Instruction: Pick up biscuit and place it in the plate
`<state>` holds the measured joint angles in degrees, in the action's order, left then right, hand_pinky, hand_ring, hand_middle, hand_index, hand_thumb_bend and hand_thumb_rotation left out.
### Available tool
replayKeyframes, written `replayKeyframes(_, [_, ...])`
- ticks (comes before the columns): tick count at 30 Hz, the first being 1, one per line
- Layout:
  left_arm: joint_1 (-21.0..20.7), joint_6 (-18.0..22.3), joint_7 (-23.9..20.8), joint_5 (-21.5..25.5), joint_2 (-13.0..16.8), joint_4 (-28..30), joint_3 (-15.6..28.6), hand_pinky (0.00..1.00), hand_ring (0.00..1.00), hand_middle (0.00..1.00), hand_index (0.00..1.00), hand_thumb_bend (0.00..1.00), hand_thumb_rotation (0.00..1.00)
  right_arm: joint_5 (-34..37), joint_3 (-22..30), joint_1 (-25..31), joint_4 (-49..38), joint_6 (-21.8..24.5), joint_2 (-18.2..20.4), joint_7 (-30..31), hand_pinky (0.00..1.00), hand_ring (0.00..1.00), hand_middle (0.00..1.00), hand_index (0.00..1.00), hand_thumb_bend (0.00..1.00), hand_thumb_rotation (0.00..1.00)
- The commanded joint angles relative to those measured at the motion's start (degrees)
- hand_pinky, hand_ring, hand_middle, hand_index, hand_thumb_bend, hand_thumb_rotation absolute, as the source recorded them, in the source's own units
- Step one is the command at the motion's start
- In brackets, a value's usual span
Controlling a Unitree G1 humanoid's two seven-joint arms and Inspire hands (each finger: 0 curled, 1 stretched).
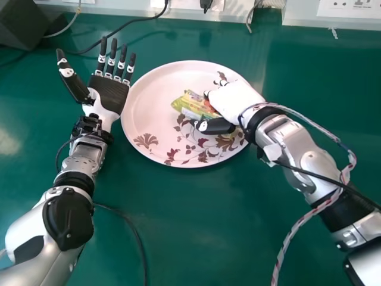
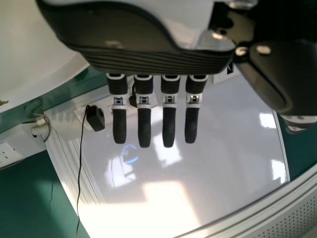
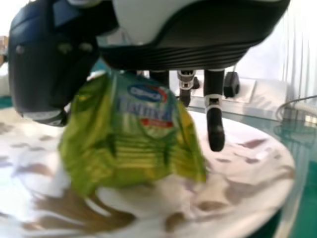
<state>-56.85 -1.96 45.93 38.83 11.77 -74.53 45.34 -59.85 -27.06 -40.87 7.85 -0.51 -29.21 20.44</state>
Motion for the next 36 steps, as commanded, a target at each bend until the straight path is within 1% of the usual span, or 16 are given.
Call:
replayKeyframes(1, [0.8,-0.1,-0.4,-0.1,-0.1,-0.3,-0.4,0.67,0.75,0.77,0.77,0.93,0.33,0.6,0.6,1.2,-1.5,0.3,-0.2,0.7,0.29,0.45,0.78,0.82,0.74,0.37])
replayKeyframes(4, [0.8,0.5,-0.5,-0.4,-0.2,-0.3,-0.5,0.68,0.75,0.78,0.78,0.92,0.34,0.5,0.8,1.3,-2.8,1.0,-0.5,1.9,0.29,0.45,0.78,0.81,0.74,0.38])
replayKeyframes(8, [0.8,-0.2,0.0,0.1,-0.1,-0.3,-0.2,0.69,0.77,0.79,0.79,0.91,0.35,0.2,1.0,1.5,-4.4,1.9,-0.7,3.3,0.29,0.46,0.79,0.82,0.73,0.38])
replayKeyframes(10, [0.7,0.0,-0.5,0.0,-0.1,-0.3,-0.2,0.69,0.77,0.79,0.78,0.91,0.35,0.1,1.3,1.7,-5.1,2.3,-0.7,3.4,0.29,0.46,0.81,0.82,0.74,0.38])
replayKeyframes(14, [0.7,0.2,-0.7,-0.1,-0.1,-0.2,-0.3,0.66,0.75,0.78,0.77,0.93,0.35,0.1,2.2,2.4,-6.7,2.4,-1.1,2.4,0.28,0.47,0.81,0.83,0.75,0.38])
replayKeyframes(18, [0.7,-0.4,-0.5,0.0,0.0,-0.3,-0.2,0.63,0.73,0.77,0.77,0.95,0.34,0.2,3.1,3.2,-8.0,1.9,-1.6,1.4,0.3,0.48,0.83,0.84,0.75,0.4])
replayKeyframes(22, [0.8,-0.5,0.4,0.1,0.0,-0.3,-0.3,0.63,0.72,0.76,0.77,0.96,0.33,0.8,4.2,3.8,-8.8,1.5,-2.0,0.7,0.31,0.5,0.84,0.85,0.75,0.38])
replayKeyframes(26, [0.7,-0.6,0.3,0.2,0.0,-0.3,-0.2,0.63,0.72,0.76,0.76,0.96,0.33,1.4,5.1,4.3,-9.6,1.1,-2.2,0.3,0.33,0.52,0.84,0.86,0.75,0.38])
replayKeyframes(31, [0.7,0.3,0.3,-0.1,-0.2,-0.2,-0.4,0.63,0.72,0.75,0.76,0.96,0.32,2.0,6.1,4.7,-10.4,1.0,-2.3,0.1,0.35,0.56,0.85,0.85,0.74,0.38])
replayKeyframes(36, [0.7,1.0,0.0,-0.4,-0.3,-0.1,-0.6,0.63,0.73,0.77,0.77,0.95,0.31,2.6,7.1,5.3,-11.6,1.2,-2.4,0.3,0.4,0.62,0.86,0.83,0.75,0.42])
